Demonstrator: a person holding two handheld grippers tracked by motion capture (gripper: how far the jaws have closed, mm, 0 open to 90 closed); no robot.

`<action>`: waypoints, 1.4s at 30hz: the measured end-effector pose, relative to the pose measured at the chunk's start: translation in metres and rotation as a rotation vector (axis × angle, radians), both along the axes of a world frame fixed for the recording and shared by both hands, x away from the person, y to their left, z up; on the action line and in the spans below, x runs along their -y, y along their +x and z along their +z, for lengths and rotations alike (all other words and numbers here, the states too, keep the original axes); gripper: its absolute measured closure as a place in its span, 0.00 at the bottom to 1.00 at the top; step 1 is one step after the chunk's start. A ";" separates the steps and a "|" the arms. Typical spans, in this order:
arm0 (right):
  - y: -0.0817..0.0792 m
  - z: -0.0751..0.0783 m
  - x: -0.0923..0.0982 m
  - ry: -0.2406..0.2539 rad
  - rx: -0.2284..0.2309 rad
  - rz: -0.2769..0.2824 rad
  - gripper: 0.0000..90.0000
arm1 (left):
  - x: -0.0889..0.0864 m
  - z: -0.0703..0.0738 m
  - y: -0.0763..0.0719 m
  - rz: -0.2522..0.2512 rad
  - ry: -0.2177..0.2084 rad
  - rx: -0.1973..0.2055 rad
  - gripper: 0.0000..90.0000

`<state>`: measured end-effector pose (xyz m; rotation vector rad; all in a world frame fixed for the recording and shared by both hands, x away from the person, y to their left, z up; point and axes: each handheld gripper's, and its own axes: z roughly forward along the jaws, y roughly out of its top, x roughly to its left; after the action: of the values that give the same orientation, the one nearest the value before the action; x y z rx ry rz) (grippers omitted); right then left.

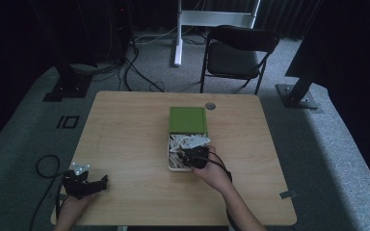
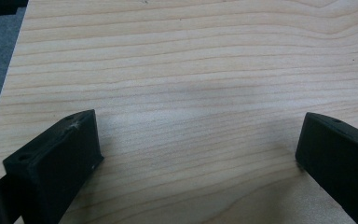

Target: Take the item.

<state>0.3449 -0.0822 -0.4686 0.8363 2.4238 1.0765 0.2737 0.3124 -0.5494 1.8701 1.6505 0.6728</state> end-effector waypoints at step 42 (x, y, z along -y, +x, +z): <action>0.018 0.049 0.089 0.216 0.145 -0.228 0.84 | 0.000 0.000 0.000 0.000 0.000 -0.001 0.01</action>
<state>0.3630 -0.1707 -0.4193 1.0363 2.0620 1.2749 0.2737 0.3124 -0.5494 1.8704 1.6515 0.6715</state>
